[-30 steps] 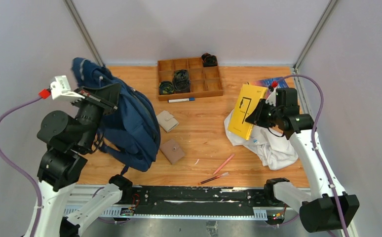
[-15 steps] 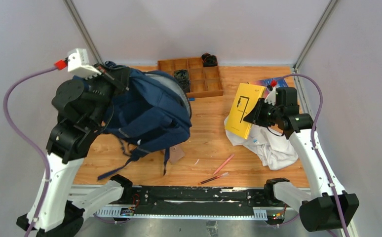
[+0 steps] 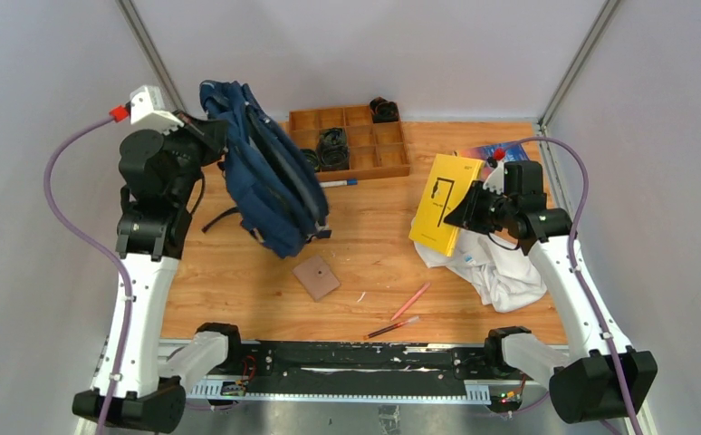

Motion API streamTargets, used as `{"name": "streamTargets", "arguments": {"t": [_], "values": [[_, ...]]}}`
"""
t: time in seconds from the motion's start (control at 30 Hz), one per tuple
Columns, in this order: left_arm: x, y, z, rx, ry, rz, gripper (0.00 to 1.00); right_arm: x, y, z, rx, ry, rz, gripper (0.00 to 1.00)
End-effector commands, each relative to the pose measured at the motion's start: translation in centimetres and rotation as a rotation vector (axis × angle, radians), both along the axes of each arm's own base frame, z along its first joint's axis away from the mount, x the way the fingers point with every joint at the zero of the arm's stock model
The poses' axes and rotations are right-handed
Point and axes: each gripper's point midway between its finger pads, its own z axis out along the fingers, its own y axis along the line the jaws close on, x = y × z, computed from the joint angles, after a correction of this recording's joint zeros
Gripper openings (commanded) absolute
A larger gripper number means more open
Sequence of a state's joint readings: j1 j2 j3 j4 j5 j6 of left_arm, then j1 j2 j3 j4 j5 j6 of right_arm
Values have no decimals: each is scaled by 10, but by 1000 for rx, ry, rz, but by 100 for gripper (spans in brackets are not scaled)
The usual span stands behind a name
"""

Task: Pack the student bag
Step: Place the student bag at the center of the board.

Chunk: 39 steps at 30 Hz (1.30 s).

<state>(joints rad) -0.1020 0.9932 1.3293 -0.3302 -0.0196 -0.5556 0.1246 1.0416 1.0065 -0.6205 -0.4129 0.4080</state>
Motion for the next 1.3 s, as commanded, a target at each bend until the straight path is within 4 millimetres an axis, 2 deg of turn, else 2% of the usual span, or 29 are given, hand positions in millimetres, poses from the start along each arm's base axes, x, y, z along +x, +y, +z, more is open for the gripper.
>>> {"name": "streamTargets", "arguments": {"t": [0.0, 0.13, 0.17, 0.23, 0.27, 0.33, 0.47, 0.63, 0.73, 0.83, 0.93, 1.0, 1.13, 1.27], "values": [[-37, 14, 20, -59, -161, 25, 0, 8, 13, 17, 47, -78, 41, 0], [-71, 24, -57, -158, -16, 96, 0, 9, 14, 14, 48, -69, 44, 0], [-80, 26, -75, -179, 21, 109, 12, 9, 14, 14, 49, -67, 48, 0], [-99, 32, -109, -203, 110, 157, 68, 8, 16, 13, 55, -63, 56, 0], [-108, 36, -118, -198, 138, 178, 85, 7, 16, 12, 56, -60, 58, 0], [-122, 42, -117, -161, 126, 198, 99, 7, 18, 11, 61, -53, 64, 0], [-132, 57, -88, -40, 93, 251, 100, 5, 23, 8, 85, -36, 87, 0], [-124, 64, -64, 100, 112, 255, 100, -1, 37, 5, 126, -19, 150, 0], [-119, 76, -52, 169, 128, 309, 100, -7, 57, 6, 176, -9, 234, 0], [-112, 80, -47, 209, 156, 322, 100, -11, 82, 1, 234, 13, 341, 0], [-104, 78, -46, 222, 169, 307, 100, -8, 102, -22, 242, 96, 414, 0], [-97, 71, -48, 232, 182, 263, 100, -2, 107, -45, 239, 180, 429, 0], [-87, 55, -60, 253, 215, 167, 100, 9, 104, -87, 177, 292, 398, 0], [-79, 49, -89, 303, 303, 106, 100, 12, 95, -120, 98, 369, 370, 0]]}}
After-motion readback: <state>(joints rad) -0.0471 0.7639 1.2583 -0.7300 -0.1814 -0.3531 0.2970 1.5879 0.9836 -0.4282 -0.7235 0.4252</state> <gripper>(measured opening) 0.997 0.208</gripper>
